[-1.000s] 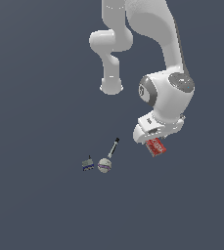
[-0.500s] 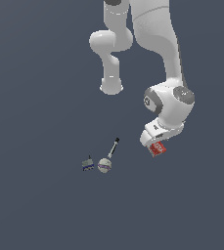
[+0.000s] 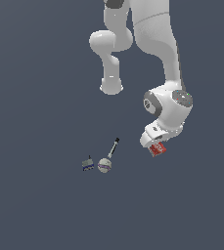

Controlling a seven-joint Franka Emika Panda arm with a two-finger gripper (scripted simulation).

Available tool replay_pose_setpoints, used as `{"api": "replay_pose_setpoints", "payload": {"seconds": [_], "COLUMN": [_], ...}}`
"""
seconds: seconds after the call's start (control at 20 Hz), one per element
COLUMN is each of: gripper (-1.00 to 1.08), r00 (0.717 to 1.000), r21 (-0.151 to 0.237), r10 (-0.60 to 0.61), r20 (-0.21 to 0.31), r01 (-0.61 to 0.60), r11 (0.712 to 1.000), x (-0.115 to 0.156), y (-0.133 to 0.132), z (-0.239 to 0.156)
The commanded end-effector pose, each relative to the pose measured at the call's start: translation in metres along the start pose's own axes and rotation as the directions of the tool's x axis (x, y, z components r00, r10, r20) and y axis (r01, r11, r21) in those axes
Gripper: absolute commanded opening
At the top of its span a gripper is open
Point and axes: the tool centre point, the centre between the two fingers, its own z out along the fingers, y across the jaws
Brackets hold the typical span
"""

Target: Pick up a designated object from a clutter of objects.

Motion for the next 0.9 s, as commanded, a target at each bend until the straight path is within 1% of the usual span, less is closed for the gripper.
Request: {"api": "replay_pose_setpoints", "payload": {"seconds": [0.0,0.25,0.5,0.55,0.85], "gripper": [1.0,1.0,1.0,-1.0,-1.0], "r00": [1.0,1.0,1.0,1.0,1.0], "r21": [0.0,0.0,0.0,0.0,0.0], "r10": [-0.001,-0.001,-0.001,-0.001,-0.001], "r20": [0.001,0.0,0.0,0.0,0.0], "r01": [0.001,0.001,0.001,0.001,0.001], "r11": [1.0,1.0,1.0,1.0,1.0], "x": [-0.001,-0.001,0.0,0.0,0.0], "y": [0.0,-0.001,-0.001,-0.001,-0.001], "z": [0.011,0.034,0.041,0.041,0.041]}}
